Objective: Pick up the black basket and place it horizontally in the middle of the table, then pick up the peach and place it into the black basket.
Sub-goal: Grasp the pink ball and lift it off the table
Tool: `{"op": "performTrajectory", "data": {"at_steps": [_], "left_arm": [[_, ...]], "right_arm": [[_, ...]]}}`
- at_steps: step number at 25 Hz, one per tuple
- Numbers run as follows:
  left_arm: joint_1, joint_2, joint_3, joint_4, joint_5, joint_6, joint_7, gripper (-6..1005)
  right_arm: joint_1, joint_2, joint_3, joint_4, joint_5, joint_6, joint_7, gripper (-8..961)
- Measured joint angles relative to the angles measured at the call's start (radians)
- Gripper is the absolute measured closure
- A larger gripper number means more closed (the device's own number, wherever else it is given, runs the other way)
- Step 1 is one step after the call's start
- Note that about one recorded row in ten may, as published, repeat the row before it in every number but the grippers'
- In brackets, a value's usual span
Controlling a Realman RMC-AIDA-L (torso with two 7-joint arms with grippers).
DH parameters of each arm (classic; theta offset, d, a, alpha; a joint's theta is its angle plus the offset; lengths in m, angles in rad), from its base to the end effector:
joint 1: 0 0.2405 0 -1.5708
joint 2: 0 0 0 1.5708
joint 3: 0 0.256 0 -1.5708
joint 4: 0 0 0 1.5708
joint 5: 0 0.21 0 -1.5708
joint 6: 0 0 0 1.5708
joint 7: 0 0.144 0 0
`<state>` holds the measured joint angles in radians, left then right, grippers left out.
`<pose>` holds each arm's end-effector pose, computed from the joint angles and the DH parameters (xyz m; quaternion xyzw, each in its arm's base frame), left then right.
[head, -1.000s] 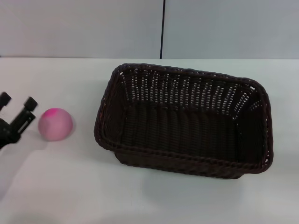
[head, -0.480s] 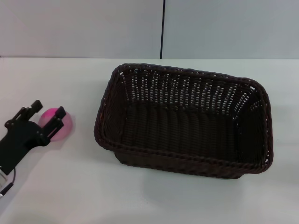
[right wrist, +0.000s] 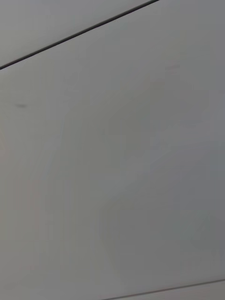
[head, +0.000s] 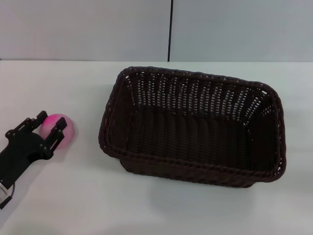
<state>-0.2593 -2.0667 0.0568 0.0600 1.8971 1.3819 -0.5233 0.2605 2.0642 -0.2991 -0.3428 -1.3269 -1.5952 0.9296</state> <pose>-0.3695 0.2346 -0.0291 -0.7927 -0.2774 -0.2985 0.4533 0.3571 0.2645 0.0824 -0.6695 0.2464 0.4732 0.5168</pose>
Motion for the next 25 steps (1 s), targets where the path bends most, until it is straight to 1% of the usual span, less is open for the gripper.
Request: {"op": "performTrajectory", "data": {"at_steps": [4,14,17,19,22,23,24,25], "left_arm": [[0.004,0.000,0.003,-0.010,0.000,0.012,0.032,510],[0.007,0.003,0.011,-0.012,0.001,0.011,0.031,753],[0.007,0.003,0.012,-0.012,0.001,0.013,0.031,848],[0.008,0.004,0.007,-0.013,-0.003,0.049,0.024,912],[0.008,0.003,0.002,-0.013,-0.006,0.077,0.018,943],[0.007,0.003,-0.028,-0.017,-0.007,0.128,-0.016,954],[0.007,0.003,-0.028,-0.017,-0.007,0.128,-0.016,954],[0.003,0.003,-0.055,-0.019,-0.008,0.152,-0.051,954]], "right_arm": [[0.003,0.001,-0.001,0.001,-0.001,0.006,0.000,523],[0.005,0.005,-0.005,0.009,-0.002,0.011,-0.001,524],[0.004,0.005,-0.005,0.010,-0.002,0.011,-0.002,524],[0.004,0.005,-0.008,0.015,-0.002,0.011,-0.002,524],[0.006,0.005,-0.010,0.024,-0.002,0.014,-0.002,524],[0.009,0.005,-0.011,0.029,-0.002,0.018,-0.002,524],[0.009,0.005,-0.011,0.029,-0.002,0.018,-0.002,524],[0.012,0.005,-0.012,0.031,-0.002,0.021,-0.002,524]]}}
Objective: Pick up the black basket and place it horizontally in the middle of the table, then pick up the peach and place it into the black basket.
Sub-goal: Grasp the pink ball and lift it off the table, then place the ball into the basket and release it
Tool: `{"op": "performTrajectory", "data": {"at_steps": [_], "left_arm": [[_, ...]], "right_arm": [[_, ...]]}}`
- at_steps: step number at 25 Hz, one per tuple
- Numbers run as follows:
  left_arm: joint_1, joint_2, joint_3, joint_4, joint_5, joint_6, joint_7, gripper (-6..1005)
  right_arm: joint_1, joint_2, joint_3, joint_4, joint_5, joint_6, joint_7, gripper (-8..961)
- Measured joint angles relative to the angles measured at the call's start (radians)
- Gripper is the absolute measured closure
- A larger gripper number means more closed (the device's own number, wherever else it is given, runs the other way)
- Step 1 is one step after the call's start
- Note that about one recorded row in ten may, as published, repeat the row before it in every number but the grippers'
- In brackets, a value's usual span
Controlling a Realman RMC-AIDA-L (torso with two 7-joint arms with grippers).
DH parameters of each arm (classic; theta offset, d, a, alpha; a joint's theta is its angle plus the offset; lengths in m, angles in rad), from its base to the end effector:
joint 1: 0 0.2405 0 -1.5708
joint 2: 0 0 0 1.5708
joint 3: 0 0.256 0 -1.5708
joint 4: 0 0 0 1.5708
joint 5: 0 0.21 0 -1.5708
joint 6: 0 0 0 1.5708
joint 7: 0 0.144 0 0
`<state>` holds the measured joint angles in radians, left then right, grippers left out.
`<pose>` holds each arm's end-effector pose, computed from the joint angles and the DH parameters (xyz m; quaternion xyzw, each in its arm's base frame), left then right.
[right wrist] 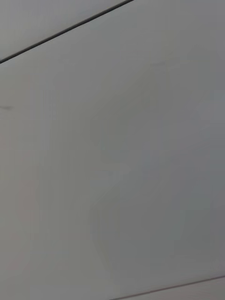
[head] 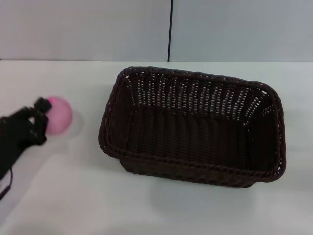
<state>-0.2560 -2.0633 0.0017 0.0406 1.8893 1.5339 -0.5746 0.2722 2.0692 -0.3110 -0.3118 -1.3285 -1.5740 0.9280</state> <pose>-0.3519 0.2333 -0.0153 -0.7609 -0.2657 -0.3820 0.4523 0.3555 0.2683 0.0715 -0.6691 0.2633 0.4753 0.5070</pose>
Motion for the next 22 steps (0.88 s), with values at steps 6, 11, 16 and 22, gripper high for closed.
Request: {"op": "performTrajectory", "data": {"at_steps": [6,11,16,22], "left_arm": [[-0.066,0.000,-0.041,-0.005,0.001,0.182,-0.151,954],[-0.124,-0.002,0.011,-0.016,0.019,0.201,-0.197,954],[-0.199,-0.002,0.171,-0.013,0.034,0.167,-0.201,953],[-0.244,-0.003,0.279,-0.002,0.035,0.115,-0.248,953]], "right_arm": [[0.014,0.000,-0.002,0.030,0.000,0.012,-0.026,524],[0.028,0.001,-0.004,0.044,-0.003,0.030,-0.028,524],[0.044,0.001,-0.018,0.051,-0.011,0.055,-0.029,524],[0.062,0.001,-0.031,0.067,-0.012,0.072,-0.044,524]]}}
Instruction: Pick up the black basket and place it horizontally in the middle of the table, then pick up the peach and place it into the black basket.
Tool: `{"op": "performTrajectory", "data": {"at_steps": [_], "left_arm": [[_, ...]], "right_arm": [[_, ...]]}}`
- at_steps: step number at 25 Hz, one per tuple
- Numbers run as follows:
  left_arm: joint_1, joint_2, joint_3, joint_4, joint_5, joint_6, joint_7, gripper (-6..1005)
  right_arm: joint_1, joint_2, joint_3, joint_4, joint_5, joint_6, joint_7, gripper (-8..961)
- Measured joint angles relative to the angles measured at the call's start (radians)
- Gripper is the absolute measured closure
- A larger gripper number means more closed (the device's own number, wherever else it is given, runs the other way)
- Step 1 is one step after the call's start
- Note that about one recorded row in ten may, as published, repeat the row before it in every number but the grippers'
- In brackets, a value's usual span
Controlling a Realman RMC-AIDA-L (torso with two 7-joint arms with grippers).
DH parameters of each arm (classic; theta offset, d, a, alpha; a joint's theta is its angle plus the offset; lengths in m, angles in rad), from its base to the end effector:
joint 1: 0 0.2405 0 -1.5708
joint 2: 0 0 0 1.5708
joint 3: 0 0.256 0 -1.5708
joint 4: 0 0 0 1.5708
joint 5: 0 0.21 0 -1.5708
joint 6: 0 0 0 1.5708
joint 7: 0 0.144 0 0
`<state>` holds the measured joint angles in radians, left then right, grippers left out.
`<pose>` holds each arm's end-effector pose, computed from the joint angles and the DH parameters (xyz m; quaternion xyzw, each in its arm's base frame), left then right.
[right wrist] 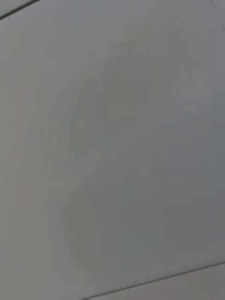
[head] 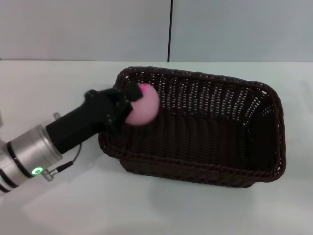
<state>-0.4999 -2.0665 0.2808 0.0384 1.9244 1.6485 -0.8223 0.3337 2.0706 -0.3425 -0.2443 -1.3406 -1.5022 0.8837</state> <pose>-0.2636 0.2781 -0.0450 -0.8357 -0.2178 -0.4612 0.2039 0.3451 0.2893 0.0484 -0.6854 0.2793 0.4633 0.4874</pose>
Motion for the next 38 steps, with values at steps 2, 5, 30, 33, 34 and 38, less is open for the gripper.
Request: {"op": "performTrajectory", "data": {"at_steps": [2,5,30,33,34,38], "left_arm": [[0.000,0.000,0.000,0.000,0.000,0.000,0.000,953],[-0.013,-0.002,0.026,0.003,-0.002,-0.051,-0.029,953],[0.253,0.001,-0.667,-0.066,-0.016,0.095,0.235,314],[0.284,0.001,-0.760,-0.091,-0.016,0.103,0.284,305],[0.292,0.000,-0.791,-0.098,-0.016,0.104,0.293,305],[0.302,-0.002,-0.833,-0.101,-0.016,0.104,0.300,305]], "right_arm": [[0.006,0.000,-0.004,0.009,0.000,0.001,-0.008,524],[0.008,0.000,-0.010,0.011,0.000,0.002,-0.009,524],[-0.017,0.002,0.110,0.013,0.013,-0.005,-0.009,523],[-0.027,0.003,0.195,0.013,0.013,0.007,-0.009,523],[-0.029,0.003,0.220,0.015,0.013,0.013,-0.009,523],[-0.040,0.003,0.323,0.024,0.014,0.033,-0.009,523]]}}
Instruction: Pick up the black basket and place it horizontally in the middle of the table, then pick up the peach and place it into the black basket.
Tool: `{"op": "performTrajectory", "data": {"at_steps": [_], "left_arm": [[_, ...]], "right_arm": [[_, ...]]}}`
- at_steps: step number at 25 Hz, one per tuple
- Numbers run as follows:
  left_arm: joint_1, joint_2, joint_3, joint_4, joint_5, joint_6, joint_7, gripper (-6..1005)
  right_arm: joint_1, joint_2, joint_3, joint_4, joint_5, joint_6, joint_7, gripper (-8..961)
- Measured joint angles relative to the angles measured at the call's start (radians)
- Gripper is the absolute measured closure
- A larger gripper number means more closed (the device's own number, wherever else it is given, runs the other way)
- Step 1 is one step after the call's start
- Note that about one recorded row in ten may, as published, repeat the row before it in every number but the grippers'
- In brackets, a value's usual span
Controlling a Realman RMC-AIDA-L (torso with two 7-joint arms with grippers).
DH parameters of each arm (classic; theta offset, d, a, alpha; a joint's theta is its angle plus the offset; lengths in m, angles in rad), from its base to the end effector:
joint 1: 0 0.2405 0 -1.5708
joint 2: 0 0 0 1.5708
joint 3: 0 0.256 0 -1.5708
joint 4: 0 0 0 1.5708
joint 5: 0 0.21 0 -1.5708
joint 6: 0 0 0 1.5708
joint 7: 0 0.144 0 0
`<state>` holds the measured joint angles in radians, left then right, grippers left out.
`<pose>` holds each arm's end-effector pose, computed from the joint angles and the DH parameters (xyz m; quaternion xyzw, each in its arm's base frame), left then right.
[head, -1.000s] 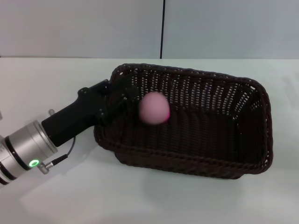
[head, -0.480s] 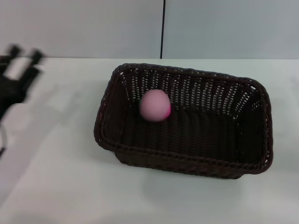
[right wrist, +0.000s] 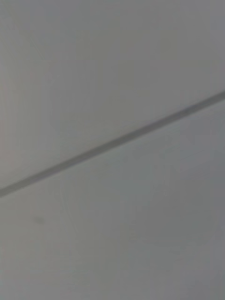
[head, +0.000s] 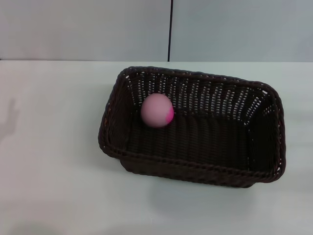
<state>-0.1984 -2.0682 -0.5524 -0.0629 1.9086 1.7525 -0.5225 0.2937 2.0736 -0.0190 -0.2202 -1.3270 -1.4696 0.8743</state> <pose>-0.3573 0.2191 0.0501 -0.5523 -0.2248 -0.4921 0.6342 0.3884 0.2643 0.0854 -0.5521 0.3193 0.4719 0.6087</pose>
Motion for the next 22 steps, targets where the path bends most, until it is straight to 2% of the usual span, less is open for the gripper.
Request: {"op": "performTrajectory", "data": {"at_steps": [1,6,22], "left_arm": [[0.002,0.000,-0.006,0.000,0.000,0.000,0.004,305],[0.003,0.000,-0.011,0.000,0.000,0.000,0.009,305],[-0.006,0.000,-0.038,-0.003,0.001,0.001,0.012,305]], "right_arm": [[-0.003,0.000,0.033,0.000,0.000,0.001,0.000,523],[-0.007,-0.001,0.058,0.009,0.000,0.006,0.000,523],[-0.007,0.000,0.060,0.015,0.000,0.015,0.000,523]]}}
